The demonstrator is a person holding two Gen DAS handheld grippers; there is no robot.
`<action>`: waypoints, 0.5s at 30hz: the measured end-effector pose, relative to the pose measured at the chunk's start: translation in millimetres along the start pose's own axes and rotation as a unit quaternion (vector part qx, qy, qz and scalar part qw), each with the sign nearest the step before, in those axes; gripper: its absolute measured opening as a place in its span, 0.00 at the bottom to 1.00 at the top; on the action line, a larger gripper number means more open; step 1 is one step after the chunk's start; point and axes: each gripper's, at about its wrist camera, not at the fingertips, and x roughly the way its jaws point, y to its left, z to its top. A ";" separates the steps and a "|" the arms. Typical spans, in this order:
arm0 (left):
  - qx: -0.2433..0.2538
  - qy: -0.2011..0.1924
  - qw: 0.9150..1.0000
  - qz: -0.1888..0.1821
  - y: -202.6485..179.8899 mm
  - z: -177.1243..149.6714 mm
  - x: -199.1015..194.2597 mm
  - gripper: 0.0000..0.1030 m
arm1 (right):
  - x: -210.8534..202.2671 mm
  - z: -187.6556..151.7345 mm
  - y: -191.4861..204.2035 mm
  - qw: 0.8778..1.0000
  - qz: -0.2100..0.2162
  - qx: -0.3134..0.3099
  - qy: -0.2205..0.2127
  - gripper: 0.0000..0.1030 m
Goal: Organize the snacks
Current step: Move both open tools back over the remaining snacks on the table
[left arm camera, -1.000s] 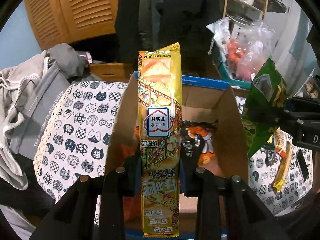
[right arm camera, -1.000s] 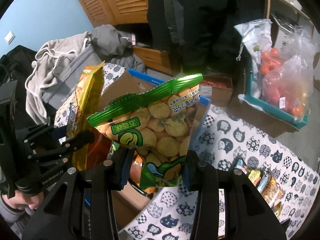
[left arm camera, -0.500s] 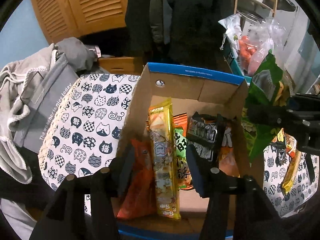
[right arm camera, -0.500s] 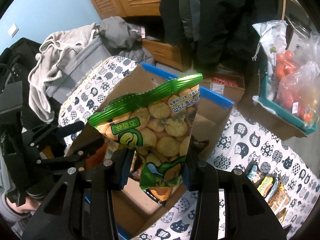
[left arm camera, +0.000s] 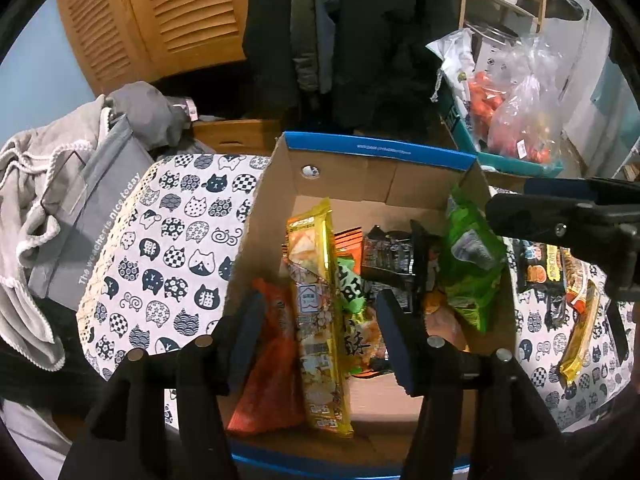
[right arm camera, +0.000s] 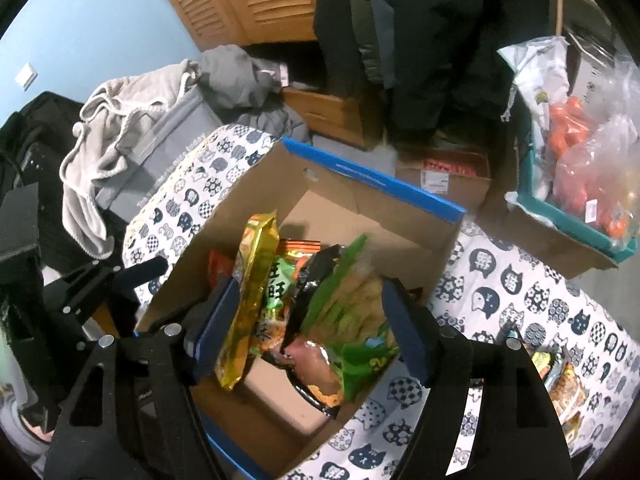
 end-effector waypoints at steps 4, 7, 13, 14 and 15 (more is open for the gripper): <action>0.006 -0.001 1.000 -0.013 -8.5 -0.7 -4.0 0.58 | -9.7 -5.7 -8.7 1.000 -0.012 0.014 -0.003 0.78; 0.015 -0.003 1.000 -0.020 -18.8 -0.4 -7.8 0.58 | -17.5 -13.0 -17.9 0.999 -0.022 0.027 -0.003 0.78; 0.039 -0.015 0.999 -0.027 -41.2 -2.1 -19.1 0.66 | -35.3 -30.3 -36.4 0.998 -0.045 0.040 -0.007 0.78; 0.045 -0.016 0.998 -0.029 -46.3 -2.5 -20.9 0.66 | -38.1 -34.6 -40.6 0.998 -0.048 0.044 -0.007 0.78; 0.049 -0.016 0.998 -0.031 -48.8 -2.9 -22.0 0.66 | -39.7 -37.7 -44.0 0.998 -0.051 0.047 -0.007 0.78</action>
